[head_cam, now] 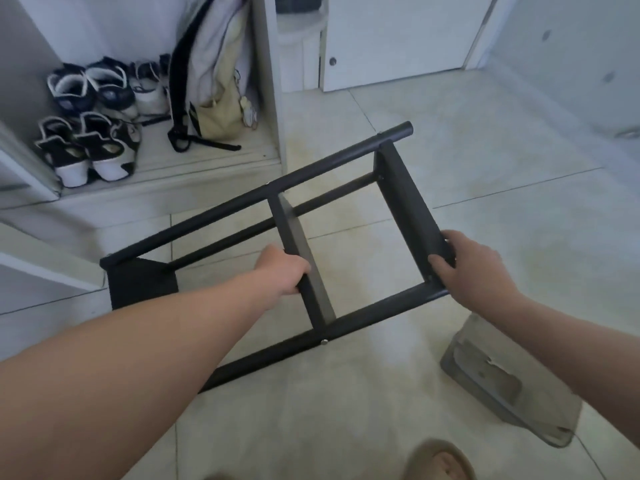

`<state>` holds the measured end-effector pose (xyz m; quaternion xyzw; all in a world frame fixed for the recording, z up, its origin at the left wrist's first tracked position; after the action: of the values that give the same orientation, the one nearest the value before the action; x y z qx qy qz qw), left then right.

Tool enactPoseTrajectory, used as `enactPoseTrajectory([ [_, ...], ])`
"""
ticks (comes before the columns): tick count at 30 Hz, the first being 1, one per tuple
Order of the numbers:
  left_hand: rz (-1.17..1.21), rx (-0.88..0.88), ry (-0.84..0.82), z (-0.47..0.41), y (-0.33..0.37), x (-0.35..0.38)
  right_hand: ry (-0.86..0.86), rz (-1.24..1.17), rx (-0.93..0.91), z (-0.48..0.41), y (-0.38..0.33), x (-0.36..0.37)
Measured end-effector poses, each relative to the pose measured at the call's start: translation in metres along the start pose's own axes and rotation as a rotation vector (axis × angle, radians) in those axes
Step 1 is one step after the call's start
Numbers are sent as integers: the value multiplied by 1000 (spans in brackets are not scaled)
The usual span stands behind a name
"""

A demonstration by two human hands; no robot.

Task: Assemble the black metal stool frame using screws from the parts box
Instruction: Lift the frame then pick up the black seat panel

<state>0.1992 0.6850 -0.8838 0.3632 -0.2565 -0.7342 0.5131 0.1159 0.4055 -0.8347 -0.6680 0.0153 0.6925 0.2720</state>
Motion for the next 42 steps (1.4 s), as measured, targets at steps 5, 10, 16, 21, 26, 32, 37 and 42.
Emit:
enactPoseTrajectory([
  [5,250,91,23,26,49,-4,279,58,-141,4,-28,-78],
  [10,487,135,-16,49,77,0,473,158,-358,14,-58,-148],
  [16,753,97,-126,52,94,32,837,301,-608,14,-89,-202],
  [21,854,74,-255,43,100,70,1035,434,-760,1,-99,-219],
  [26,926,-19,-281,30,90,105,1076,508,-907,-10,-95,-205],
  [32,843,-61,-277,18,90,116,1079,501,-856,-21,-78,-198],
  [37,736,-86,-253,21,89,116,1091,478,-822,-12,-60,-194],
  [42,606,-96,-259,37,82,108,1034,506,-806,6,-56,-176],
])
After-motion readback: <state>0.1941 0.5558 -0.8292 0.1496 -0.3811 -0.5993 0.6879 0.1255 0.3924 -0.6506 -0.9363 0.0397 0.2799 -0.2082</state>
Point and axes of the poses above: each hand's wrist, its own z-axis away from the middle knuckle, its own x-axis out of the palm, y = z × x, the point moved 3 cm from there along -z, towards the middle knuckle, and after that the axes turned 3 degrees about x, right-handed, at the moved point
